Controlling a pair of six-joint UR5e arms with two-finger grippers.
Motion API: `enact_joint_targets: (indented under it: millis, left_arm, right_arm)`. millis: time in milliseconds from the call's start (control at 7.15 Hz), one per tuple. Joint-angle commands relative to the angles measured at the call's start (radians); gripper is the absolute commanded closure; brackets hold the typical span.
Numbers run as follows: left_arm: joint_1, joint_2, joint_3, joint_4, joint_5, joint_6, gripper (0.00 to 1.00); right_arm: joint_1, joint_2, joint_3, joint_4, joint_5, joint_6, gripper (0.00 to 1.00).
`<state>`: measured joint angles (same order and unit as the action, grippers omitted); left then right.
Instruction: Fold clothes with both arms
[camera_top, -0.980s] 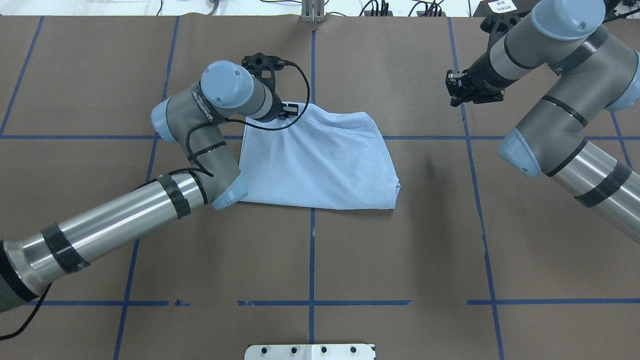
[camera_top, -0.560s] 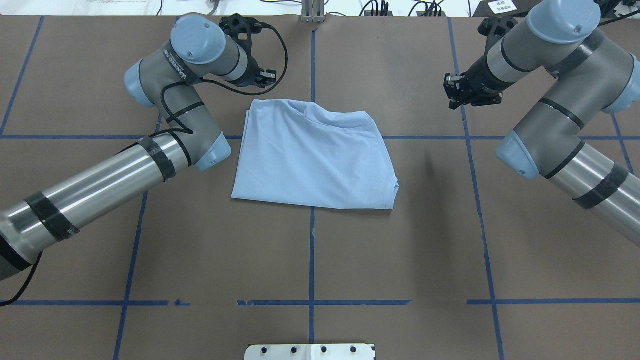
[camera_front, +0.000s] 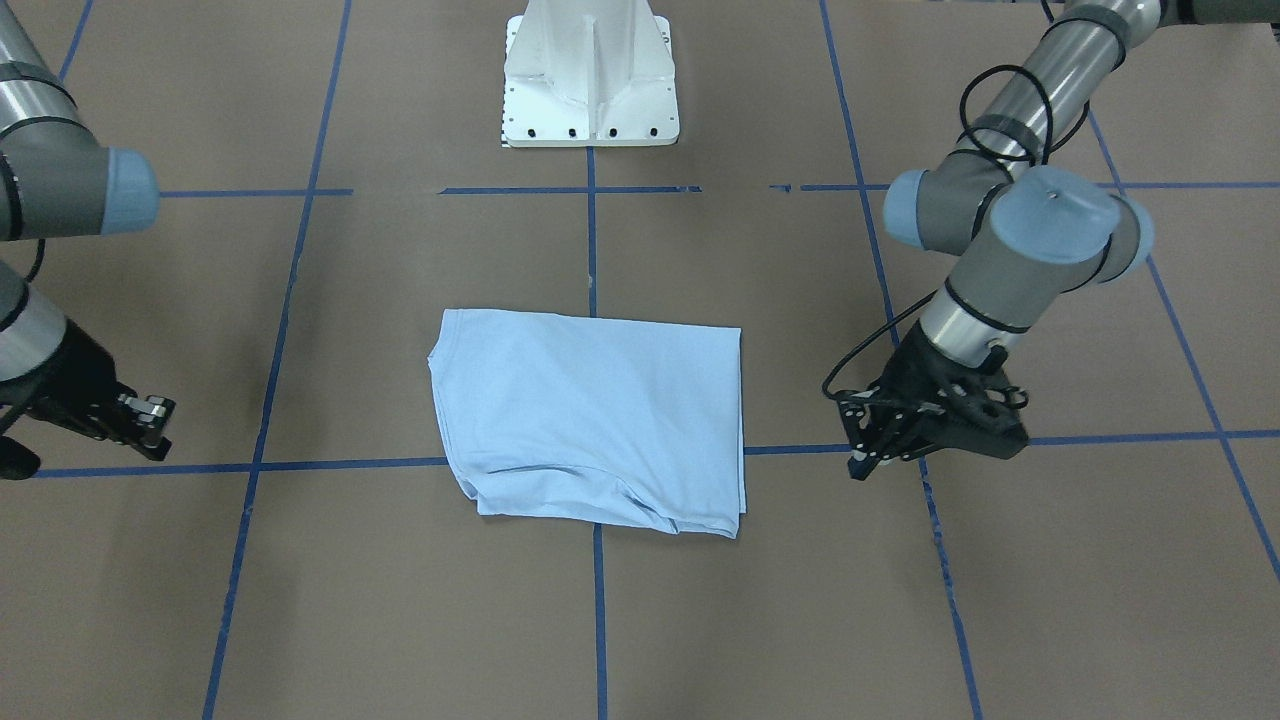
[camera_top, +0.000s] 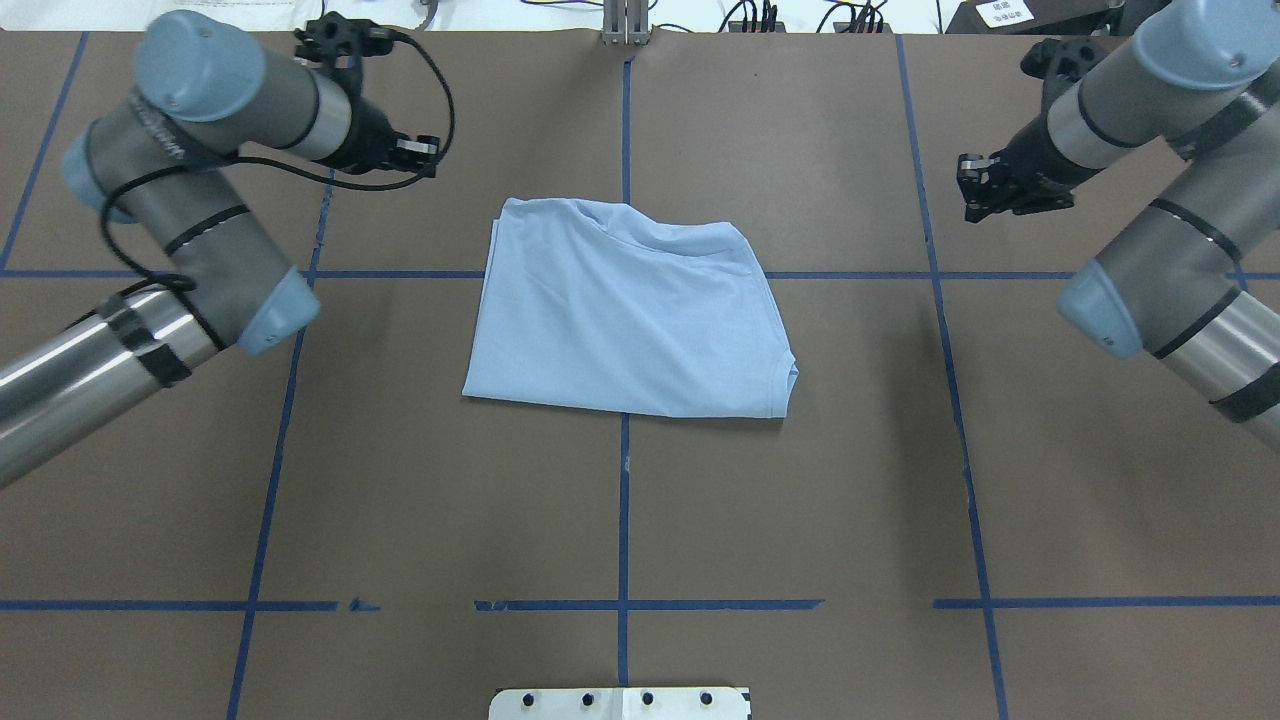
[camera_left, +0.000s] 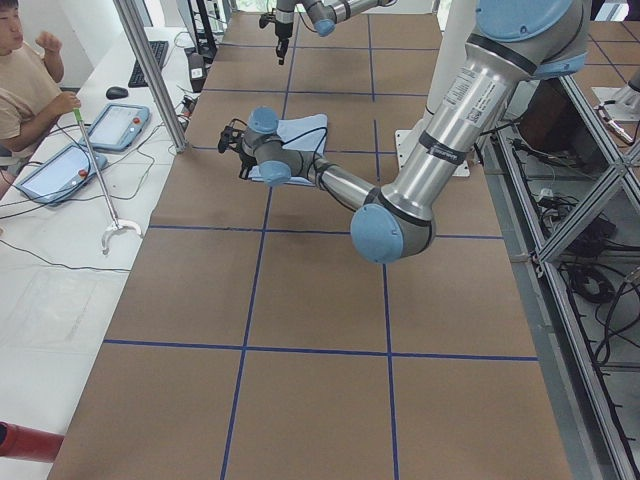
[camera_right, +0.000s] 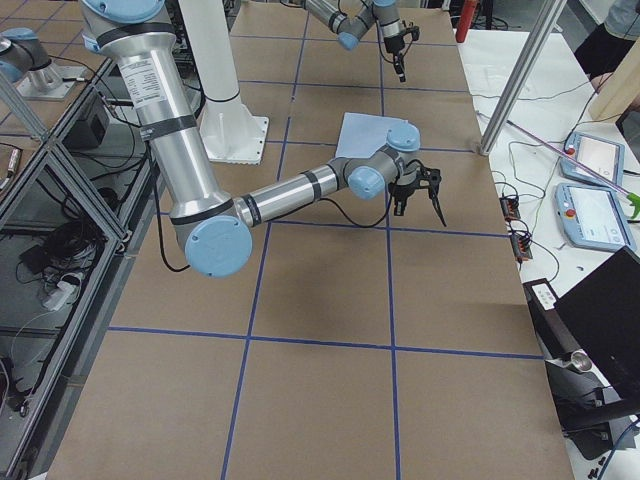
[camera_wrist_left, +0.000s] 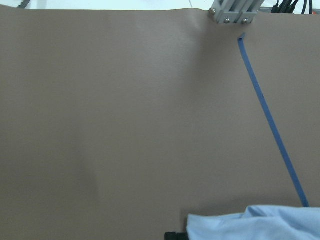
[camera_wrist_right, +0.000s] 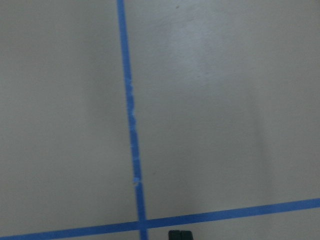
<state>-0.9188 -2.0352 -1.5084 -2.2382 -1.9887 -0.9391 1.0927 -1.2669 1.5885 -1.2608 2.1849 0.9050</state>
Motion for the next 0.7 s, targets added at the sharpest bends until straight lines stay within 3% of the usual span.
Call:
enact_joint_targets:
  millis: [0,140,420,560]
  left_arm:
    - [-0.058,0.262,-0.297,0.168,-0.004,0.166,1.0]
    - [-0.116,0.402,-0.41,0.208,-0.054,0.246,1.0]
    - [-0.326,0.599,-0.466,0.209,-0.253,0.496,1.0]
    - [-0.391,0.677,-0.472,0.207,-0.274,0.561,0.9]
  right_arm:
    - [0.143,-0.09,0.021,-0.087,0.055,-0.27,1.0]
    - [0.192,-0.168,0.077,-0.144,0.058,-0.393,1.0]
    - [0.278,-0.299,0.198,-0.262,0.058,-0.594,1.0]
    - [0.304,-0.363,0.259,-0.306,0.058,-0.653,1.0]
